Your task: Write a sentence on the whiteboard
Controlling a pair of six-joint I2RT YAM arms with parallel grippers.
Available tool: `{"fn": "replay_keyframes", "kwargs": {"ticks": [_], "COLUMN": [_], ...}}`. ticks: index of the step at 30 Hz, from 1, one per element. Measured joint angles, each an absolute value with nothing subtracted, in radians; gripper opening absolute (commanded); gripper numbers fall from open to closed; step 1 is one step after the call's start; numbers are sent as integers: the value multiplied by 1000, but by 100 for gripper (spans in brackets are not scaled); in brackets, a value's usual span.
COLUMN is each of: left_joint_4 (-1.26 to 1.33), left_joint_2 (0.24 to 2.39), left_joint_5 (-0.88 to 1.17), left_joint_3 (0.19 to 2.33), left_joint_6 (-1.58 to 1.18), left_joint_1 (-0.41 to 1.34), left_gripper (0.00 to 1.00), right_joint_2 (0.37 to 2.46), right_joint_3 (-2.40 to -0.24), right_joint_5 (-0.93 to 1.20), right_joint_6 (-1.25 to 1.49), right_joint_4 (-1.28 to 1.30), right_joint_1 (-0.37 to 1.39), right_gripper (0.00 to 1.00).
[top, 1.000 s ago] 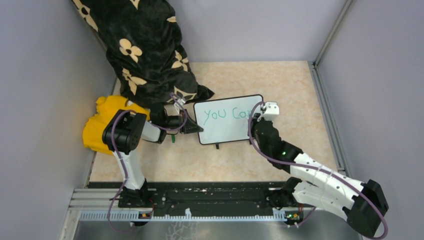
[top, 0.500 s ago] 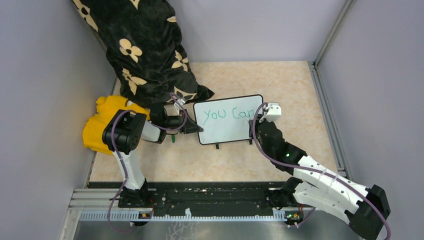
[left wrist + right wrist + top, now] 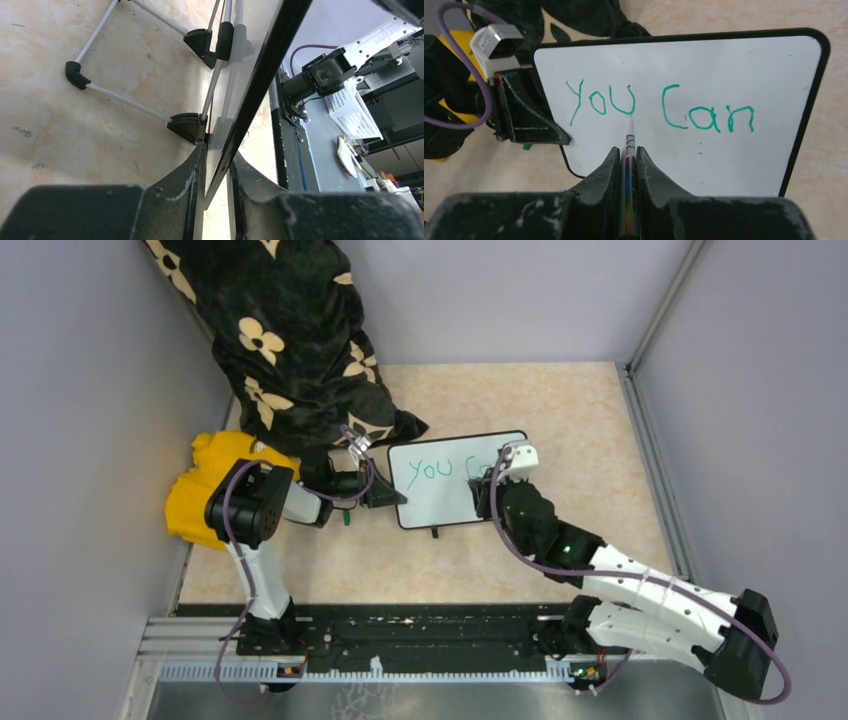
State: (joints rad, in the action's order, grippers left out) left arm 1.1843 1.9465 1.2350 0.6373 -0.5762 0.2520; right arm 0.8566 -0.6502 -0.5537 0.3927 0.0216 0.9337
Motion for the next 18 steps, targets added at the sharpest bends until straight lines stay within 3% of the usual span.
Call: {"fn": "replay_keyframes", "kwargs": {"ticks": [18], "left_joint_4": [1266], "left_joint_2": [1946], "left_joint_5": [1222], "left_joint_3": [635], "left_joint_6": [-672], "left_joint_1": [252], "left_gripper": [37], "right_joint_2": [1039], "right_joint_3": [-649], "right_joint_5": [-613], "right_joint_6": [371], "right_joint_4": [-68], "right_joint_1": [1118], "right_gripper": [0]}}
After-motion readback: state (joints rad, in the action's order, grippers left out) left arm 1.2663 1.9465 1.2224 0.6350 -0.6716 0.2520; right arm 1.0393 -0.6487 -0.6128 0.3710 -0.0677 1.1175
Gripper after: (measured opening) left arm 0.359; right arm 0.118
